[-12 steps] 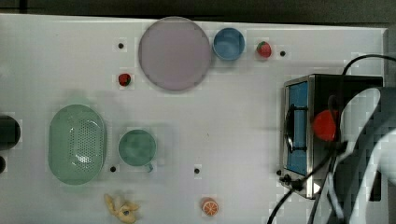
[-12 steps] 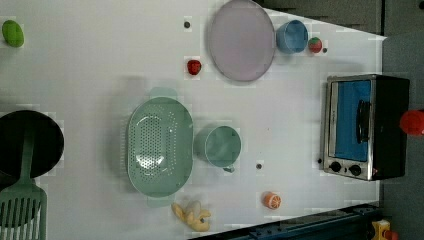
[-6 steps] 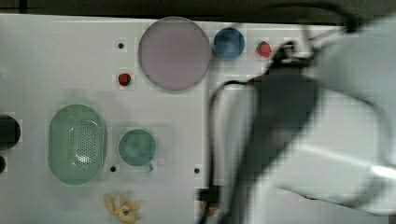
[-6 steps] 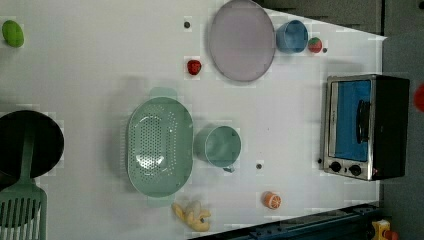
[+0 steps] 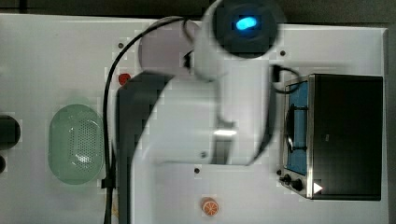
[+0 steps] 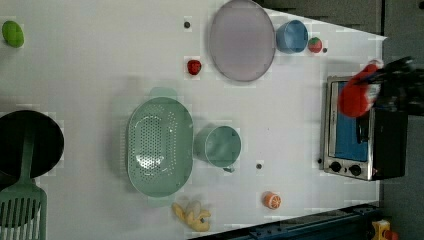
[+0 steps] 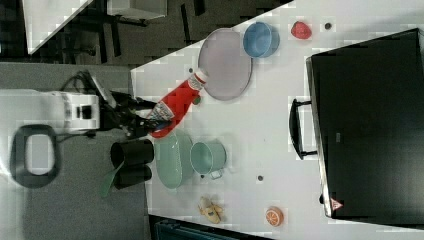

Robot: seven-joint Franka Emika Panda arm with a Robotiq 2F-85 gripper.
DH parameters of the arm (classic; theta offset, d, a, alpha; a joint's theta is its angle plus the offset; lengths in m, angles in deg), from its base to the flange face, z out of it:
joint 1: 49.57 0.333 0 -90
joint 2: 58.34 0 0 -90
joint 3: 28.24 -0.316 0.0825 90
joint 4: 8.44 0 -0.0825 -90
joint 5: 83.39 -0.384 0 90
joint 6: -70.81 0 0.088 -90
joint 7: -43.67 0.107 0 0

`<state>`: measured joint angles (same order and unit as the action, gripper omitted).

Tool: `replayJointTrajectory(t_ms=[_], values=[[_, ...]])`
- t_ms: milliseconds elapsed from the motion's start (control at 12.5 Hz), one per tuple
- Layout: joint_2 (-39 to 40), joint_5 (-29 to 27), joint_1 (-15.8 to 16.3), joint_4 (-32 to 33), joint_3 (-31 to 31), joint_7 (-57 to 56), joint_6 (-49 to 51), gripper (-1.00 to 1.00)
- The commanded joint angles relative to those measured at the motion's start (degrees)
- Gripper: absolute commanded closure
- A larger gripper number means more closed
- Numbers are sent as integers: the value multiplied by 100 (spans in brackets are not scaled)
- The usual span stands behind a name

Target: Pick Ketchup from oven and place it on table.

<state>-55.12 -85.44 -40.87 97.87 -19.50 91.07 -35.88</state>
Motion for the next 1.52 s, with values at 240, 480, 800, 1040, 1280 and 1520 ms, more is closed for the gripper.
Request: replayJointTrajectory(t_ms=[240,480,800,1040,1280,1520], values=[[316,-4,-162,1490,92,45,-1385,-21],[1204,-5,-158,2122,65,45,-2804,-21],[1927,-15,-155,2143,56,48,-3673,-24],[2005,-18,-153,2211,42,101,-3776,-99],[1204,-18,-151,1820,34,432,-3548,-100],[482,-16,-153,1146,71,432,-2576,-100]])
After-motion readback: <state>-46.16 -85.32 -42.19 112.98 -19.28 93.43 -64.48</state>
